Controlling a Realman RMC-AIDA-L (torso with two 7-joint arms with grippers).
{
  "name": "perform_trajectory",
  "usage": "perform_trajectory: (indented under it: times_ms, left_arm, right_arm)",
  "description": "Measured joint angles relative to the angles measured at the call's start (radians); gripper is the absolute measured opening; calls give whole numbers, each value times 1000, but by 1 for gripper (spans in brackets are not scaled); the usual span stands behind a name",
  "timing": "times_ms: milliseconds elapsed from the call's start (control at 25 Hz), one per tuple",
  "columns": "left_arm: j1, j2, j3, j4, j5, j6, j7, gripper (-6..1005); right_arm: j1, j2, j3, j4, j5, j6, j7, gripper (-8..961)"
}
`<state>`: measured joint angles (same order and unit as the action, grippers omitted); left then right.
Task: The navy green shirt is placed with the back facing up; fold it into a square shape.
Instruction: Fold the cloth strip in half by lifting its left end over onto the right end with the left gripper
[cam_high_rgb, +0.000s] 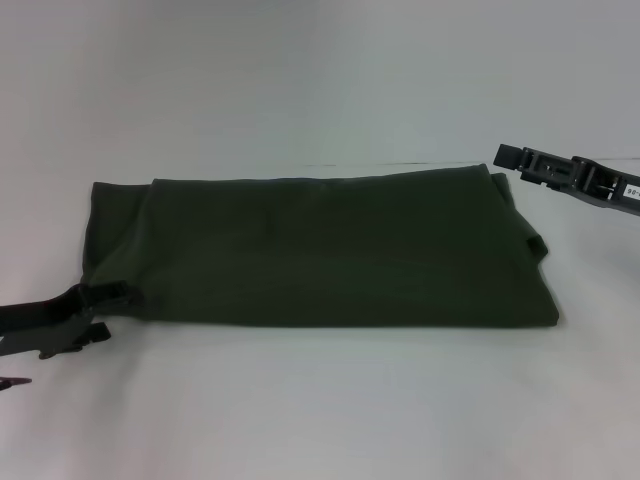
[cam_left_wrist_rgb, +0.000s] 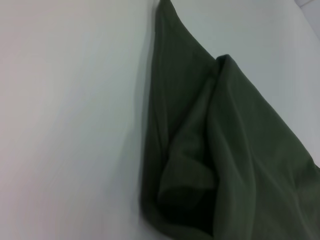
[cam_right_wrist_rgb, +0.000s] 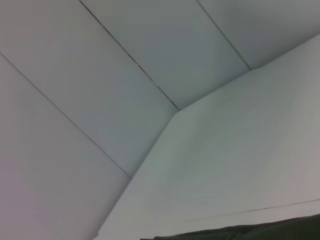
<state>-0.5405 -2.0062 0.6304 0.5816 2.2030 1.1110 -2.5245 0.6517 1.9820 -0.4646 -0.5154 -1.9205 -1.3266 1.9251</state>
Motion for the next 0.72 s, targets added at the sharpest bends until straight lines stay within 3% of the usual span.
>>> perform_trajectory:
  times_ms: [720]
  left_arm:
    - [-14,7,0,-17,0,-64,-10,828]
  right_arm:
    - [-1,0,1,0,8,7,1,915]
